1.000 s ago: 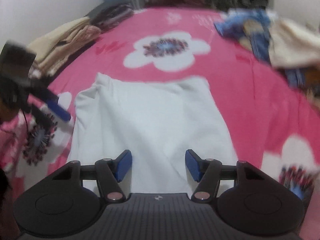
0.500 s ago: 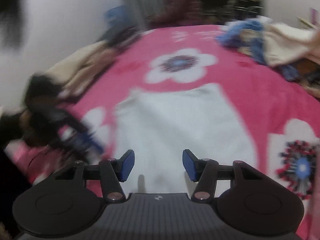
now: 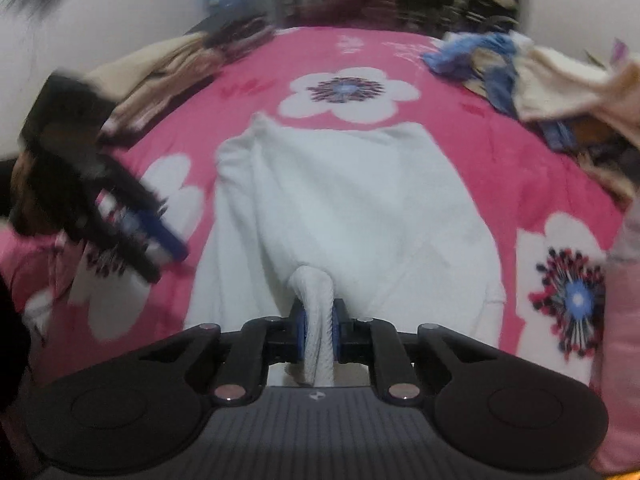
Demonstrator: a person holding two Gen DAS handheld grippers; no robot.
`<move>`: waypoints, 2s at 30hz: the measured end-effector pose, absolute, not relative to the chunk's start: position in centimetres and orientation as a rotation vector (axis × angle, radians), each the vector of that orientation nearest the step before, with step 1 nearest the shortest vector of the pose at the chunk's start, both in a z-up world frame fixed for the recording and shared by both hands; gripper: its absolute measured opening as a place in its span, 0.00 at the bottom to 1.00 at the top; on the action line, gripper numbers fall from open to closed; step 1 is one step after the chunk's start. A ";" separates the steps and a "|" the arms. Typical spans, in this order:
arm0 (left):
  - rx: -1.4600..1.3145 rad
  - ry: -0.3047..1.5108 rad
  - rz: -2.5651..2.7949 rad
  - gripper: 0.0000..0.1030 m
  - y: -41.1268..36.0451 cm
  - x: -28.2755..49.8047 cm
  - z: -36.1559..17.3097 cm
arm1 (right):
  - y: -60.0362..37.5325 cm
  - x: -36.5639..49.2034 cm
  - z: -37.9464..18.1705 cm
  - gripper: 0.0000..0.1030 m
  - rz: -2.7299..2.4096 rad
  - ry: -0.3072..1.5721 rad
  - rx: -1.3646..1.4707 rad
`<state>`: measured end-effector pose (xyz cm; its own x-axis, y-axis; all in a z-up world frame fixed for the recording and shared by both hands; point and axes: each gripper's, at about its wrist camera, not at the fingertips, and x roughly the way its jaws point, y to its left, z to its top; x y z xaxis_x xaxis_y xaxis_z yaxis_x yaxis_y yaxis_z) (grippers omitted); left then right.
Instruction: Fold clothes
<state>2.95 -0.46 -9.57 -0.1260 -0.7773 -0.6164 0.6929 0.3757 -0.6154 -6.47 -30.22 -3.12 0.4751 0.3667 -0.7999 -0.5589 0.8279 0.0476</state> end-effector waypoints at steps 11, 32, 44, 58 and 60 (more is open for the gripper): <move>-0.199 1.066 -1.311 0.47 -1.2 4.5 -8.0 | -30.2 -7.3 -2.7 0.47 0.559 0.887 -0.244; -0.216 1.114 -1.260 0.47 -1.5 4.3 -9.5 | -38.0 -4.0 -4.8 0.11 0.518 0.905 0.305; -0.220 1.109 -1.221 0.47 -0.9 4.4 -9.3 | -31.3 -8.8 -5.6 0.19 0.844 1.114 0.318; -0.248 1.111 -1.175 0.47 0.1 4.4 -9.2 | -32.8 -9.4 -2.4 0.31 0.601 0.939 0.172; -0.265 1.113 -1.164 0.47 0.3 4.6 -9.3 | -32.3 -9.5 -2.7 0.31 0.589 0.950 0.123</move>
<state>4.57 0.32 -9.26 -0.0334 -0.8292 -0.5580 0.5945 0.4323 -0.6780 -9.54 -32.31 -2.68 0.4388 0.5248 -0.7294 -0.4197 0.8374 0.3500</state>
